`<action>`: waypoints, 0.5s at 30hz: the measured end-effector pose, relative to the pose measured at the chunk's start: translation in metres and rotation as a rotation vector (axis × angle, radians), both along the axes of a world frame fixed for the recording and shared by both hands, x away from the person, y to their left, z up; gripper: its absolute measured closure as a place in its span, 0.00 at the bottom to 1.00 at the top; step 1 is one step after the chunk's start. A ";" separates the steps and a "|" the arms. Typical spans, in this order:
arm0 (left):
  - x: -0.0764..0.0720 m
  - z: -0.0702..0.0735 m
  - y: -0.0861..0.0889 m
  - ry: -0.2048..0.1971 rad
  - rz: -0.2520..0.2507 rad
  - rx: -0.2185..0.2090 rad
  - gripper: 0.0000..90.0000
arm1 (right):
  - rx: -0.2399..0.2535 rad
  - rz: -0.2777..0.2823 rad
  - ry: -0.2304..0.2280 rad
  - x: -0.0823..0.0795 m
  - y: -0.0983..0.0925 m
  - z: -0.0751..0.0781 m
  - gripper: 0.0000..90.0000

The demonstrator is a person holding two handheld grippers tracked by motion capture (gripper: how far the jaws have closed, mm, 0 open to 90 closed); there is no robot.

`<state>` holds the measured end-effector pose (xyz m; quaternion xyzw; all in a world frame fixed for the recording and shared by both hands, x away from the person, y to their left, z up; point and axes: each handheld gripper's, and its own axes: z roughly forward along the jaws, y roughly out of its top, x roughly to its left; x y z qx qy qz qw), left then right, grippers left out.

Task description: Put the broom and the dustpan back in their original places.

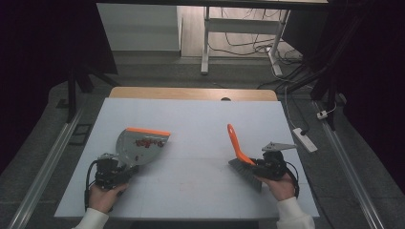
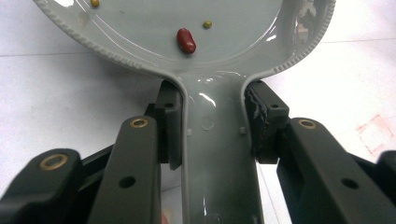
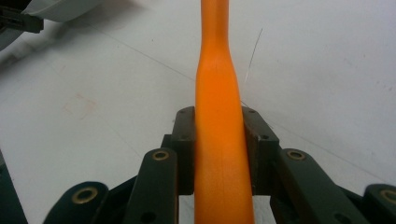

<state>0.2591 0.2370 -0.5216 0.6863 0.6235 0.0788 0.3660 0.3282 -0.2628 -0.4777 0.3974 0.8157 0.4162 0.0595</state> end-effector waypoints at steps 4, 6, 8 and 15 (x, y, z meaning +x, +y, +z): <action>0.002 -0.001 0.000 0.007 0.013 0.002 0.69 | 0.014 -0.019 0.027 0.003 -0.004 -0.003 0.78; 0.003 -0.002 -0.001 0.009 0.021 0.010 0.69 | 0.016 -0.022 0.040 0.005 -0.004 -0.005 0.78; 0.004 -0.002 -0.002 0.009 0.028 0.023 0.69 | 0.021 -0.031 0.050 0.007 -0.006 -0.007 0.78; 0.009 -0.005 -0.003 0.035 0.048 0.029 0.68 | 0.028 -0.053 0.069 0.016 -0.012 -0.010 0.77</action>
